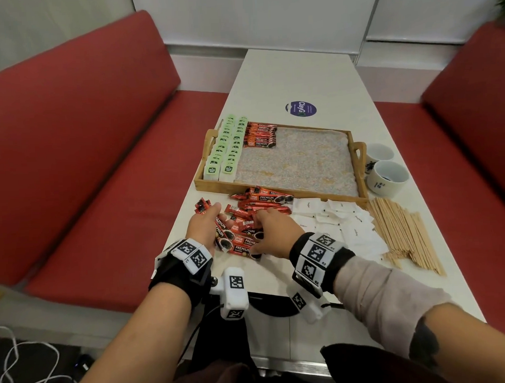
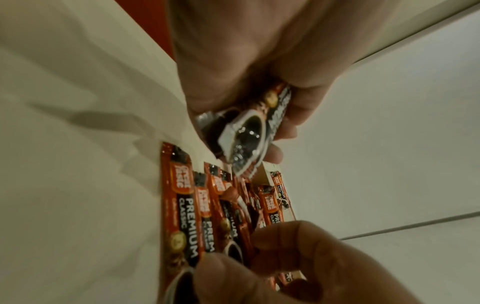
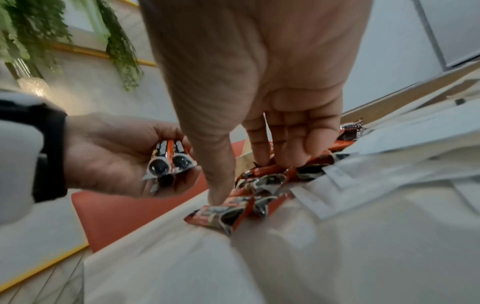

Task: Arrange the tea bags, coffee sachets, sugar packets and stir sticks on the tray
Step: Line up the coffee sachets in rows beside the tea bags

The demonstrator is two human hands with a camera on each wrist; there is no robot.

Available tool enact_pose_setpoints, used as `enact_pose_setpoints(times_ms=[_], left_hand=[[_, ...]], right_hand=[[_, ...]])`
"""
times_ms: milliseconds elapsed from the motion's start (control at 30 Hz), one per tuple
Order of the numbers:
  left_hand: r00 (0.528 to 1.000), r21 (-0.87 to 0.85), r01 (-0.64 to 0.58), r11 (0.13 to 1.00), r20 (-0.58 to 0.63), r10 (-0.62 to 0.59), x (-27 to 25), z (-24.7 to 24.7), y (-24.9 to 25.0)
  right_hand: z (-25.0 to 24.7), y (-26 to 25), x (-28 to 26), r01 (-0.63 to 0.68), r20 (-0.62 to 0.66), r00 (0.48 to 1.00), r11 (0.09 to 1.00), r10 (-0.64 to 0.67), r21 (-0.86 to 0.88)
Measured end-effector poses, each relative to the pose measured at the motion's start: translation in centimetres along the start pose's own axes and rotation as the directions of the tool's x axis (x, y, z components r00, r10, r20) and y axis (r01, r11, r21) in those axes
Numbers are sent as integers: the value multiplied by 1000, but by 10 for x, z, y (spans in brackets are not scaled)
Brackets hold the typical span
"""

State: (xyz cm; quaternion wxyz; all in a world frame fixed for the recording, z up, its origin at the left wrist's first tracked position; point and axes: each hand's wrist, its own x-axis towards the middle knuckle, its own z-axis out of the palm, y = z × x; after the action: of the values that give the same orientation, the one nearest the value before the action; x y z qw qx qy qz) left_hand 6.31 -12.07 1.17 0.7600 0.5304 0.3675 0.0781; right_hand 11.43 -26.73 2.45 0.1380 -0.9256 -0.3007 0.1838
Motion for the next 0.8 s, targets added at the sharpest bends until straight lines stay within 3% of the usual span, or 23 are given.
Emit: enact_pose_setpoints(times_ms=[367,633,800], left_hand=[[999,68,19,998,-33,-16,-7,-2,3],[994,313,84,946,-96,-57,-1,-15,0],[990,342,99,935,-125,-59,4,-15,-2]], right_hand=[[8,-10,4,-9,35,999,989,14,-149],[13,-23,12,23,93,996,954,5,-300],[7,-26,16,63,154,988,939,-10,-339]])
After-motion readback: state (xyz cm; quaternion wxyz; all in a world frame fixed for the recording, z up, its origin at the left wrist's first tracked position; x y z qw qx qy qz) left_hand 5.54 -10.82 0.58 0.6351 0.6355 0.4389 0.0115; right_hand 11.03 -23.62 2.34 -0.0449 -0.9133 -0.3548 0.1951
